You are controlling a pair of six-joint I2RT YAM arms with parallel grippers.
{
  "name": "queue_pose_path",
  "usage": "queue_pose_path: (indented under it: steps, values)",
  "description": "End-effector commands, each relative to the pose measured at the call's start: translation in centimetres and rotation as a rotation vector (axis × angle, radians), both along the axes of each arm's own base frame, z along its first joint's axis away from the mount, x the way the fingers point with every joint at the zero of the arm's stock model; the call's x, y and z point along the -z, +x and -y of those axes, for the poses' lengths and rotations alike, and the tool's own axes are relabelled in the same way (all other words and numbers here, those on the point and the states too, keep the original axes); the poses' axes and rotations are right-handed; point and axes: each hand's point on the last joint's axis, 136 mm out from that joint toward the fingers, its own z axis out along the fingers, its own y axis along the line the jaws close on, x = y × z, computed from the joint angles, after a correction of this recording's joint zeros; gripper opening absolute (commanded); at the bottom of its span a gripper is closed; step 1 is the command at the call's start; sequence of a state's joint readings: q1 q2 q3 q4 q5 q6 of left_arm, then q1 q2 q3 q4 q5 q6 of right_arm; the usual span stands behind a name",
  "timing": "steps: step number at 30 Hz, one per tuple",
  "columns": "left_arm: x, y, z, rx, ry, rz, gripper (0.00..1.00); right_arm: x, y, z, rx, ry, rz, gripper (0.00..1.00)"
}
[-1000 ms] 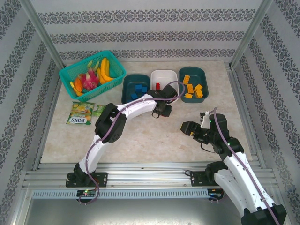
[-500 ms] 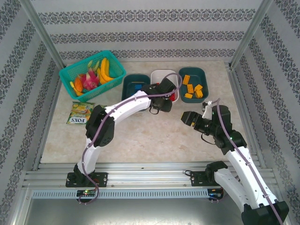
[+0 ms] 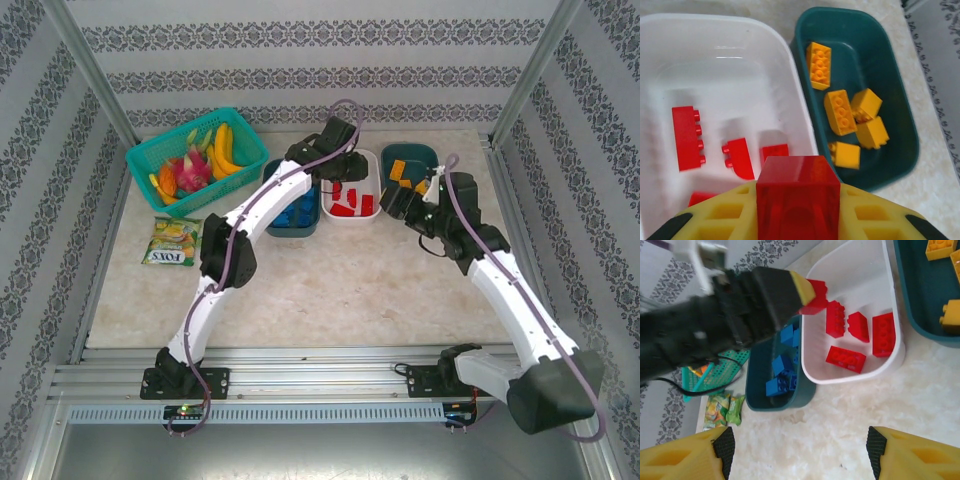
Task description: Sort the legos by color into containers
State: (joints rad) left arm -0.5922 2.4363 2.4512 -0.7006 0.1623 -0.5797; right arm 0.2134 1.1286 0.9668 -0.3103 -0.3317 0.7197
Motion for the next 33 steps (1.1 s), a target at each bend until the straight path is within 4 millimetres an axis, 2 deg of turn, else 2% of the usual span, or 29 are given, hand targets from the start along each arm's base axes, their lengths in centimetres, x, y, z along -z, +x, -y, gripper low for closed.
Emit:
queue_pose_path:
  steps: [1, 7, 11, 17, 24, 27, 33]
  values:
    - [0.9, 2.7, 0.6, -0.015, -0.098, 0.025, 0.34, -1.6, 2.3, 0.5, 0.065, 0.026, 0.048, 0.72]
    - [2.6, 6.7, 0.7, -0.06, -0.218, 0.067, 0.36, -0.8, 4.2, 0.0, 0.071, 0.054, 0.024, 0.72]
    - [3.7, 7.8, 0.8, -0.08, -0.238, 0.074, 0.35, 0.1, 4.0, 0.0, 0.072, 0.054, -0.002, 0.72]
    - [6.1, 7.6, 1.4, -0.068, -0.259, 0.023, 0.36, 1.2, 3.6, 0.2, 0.088, 0.059, -0.028, 0.72]
    - [8.4, 6.5, 1.8, -0.055, -0.246, -0.052, 0.39, 1.2, 3.8, 0.4, 0.087, 0.044, -0.03, 0.72]
    - [8.8, 6.4, 1.8, -0.054, -0.241, -0.062, 0.4, 1.1, 3.8, 0.3, 0.081, 0.043, -0.026, 0.72]
    - [8.9, 6.2, 1.6, -0.054, -0.229, -0.074, 0.52, 1.4, 3.6, 0.1, 0.071, 0.044, -0.035, 0.72]
